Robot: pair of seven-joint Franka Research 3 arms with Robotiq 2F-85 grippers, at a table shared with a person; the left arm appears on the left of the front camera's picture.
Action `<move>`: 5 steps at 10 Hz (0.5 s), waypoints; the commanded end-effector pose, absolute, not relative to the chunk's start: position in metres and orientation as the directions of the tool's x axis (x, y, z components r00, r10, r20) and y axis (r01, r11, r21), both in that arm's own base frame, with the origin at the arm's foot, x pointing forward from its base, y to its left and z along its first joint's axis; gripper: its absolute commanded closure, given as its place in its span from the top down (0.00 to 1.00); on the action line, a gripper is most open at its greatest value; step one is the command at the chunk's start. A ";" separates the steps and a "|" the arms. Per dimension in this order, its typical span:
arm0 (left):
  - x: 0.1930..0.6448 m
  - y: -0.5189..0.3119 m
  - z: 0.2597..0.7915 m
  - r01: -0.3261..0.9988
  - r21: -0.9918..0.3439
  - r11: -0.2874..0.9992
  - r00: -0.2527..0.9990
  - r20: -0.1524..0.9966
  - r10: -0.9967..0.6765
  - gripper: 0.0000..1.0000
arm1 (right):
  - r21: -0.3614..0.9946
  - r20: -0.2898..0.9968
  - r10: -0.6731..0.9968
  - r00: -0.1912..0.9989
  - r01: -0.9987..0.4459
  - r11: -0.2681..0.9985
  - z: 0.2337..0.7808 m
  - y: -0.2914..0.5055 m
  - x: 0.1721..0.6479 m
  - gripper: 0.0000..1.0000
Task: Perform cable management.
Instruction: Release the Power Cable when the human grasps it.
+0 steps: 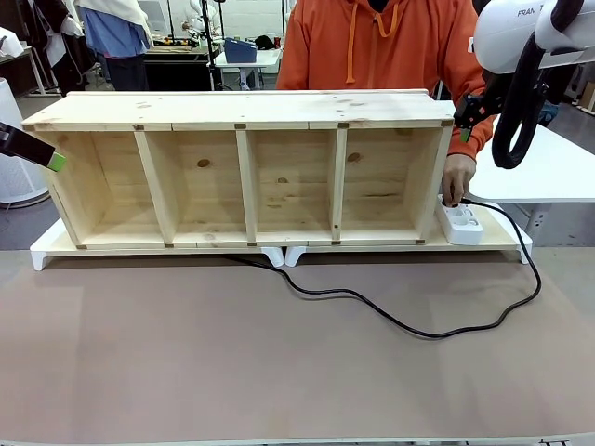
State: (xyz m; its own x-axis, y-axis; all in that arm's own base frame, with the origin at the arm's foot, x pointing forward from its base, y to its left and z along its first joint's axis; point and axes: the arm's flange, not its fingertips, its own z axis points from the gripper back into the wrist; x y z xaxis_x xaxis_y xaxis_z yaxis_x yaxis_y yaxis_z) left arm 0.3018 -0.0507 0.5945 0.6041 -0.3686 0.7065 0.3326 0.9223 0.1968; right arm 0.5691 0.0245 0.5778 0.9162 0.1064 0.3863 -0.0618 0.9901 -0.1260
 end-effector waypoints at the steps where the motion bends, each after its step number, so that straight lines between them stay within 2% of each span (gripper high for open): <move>1: 0.303 -0.051 0.595 0.332 0.197 0.923 0.600 0.711 -0.367 1.00 | -0.125 0.381 0.102 0.919 -0.058 0.990 0.577 0.024 0.569 1.00; 5: 0.303 -0.051 0.595 0.332 0.197 0.923 0.600 0.711 -0.367 1.00 | -0.125 0.381 0.102 0.919 -0.058 0.990 0.577 0.024 0.569 1.00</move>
State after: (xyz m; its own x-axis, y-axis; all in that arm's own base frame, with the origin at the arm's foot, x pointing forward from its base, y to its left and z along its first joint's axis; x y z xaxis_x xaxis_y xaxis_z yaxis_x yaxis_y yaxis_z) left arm 0.3018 -0.0507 0.5945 0.6041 -0.3686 0.7065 0.3326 0.9223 0.1968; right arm 0.5691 0.0245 0.5778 0.9162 0.1064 0.3863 -0.0618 0.9901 -0.1260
